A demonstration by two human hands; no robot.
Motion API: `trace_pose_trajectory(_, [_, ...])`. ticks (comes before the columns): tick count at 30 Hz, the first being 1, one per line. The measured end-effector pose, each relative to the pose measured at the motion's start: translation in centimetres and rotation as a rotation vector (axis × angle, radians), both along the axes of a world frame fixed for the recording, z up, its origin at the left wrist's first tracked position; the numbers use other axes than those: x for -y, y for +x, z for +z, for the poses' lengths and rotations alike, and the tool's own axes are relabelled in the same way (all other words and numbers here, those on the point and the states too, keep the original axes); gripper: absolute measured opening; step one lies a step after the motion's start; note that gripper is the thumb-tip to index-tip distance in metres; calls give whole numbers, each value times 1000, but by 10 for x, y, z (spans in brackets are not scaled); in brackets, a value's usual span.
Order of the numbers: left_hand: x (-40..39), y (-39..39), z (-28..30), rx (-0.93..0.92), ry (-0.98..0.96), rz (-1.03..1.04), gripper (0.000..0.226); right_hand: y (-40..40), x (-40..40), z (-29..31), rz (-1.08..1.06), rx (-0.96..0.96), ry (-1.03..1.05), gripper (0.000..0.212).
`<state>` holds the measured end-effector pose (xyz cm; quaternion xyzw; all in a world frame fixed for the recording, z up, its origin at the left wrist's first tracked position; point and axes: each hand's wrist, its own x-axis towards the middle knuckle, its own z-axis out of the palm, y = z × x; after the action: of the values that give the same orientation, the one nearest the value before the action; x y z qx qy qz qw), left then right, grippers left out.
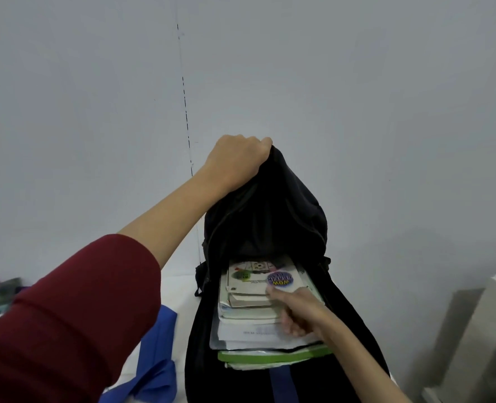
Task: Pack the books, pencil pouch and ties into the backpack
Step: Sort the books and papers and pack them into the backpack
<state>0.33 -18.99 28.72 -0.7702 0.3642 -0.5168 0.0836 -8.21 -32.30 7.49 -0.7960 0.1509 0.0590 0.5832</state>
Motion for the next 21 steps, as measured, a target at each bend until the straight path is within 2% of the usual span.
trace_pose_trajectory(2, [3, 3, -4, -68, 4, 54, 38, -1, 8, -3, -18, 254, -362, 46])
trace_pose_trajectory(4, [4, 4, -5, -104, 10, 66, 29, 5, 11, -12, -6, 587, -852, 25])
trace_pose_trajectory(5, [4, 3, -4, -94, -7, 55, 29, 11, 12, -20, 3, 737, -1065, 22])
trace_pose_trajectory(7, [6, 1, -4, -96, -15, 77, 23, 18, 11, -35, 17, 823, -1270, 29])
trace_pose_trajectory(9, [7, 0, -5, -175, -23, 85, 17, 23, 9, -42, 14, 750, -1287, 28])
trace_pose_trajectory(11, [4, -5, -4, -186, -49, 75, 15, 29, 9, -44, 23, 689, -1232, 13])
trace_pose_trajectory(14, [2, -3, -5, -189, -91, 15, 14, 46, 3, -45, -4, 582, -1168, 30])
trace_pose_trajectory(21, [3, 1, -3, -201, -91, 70, 13, 64, -7, -47, -66, 558, -1074, 25])
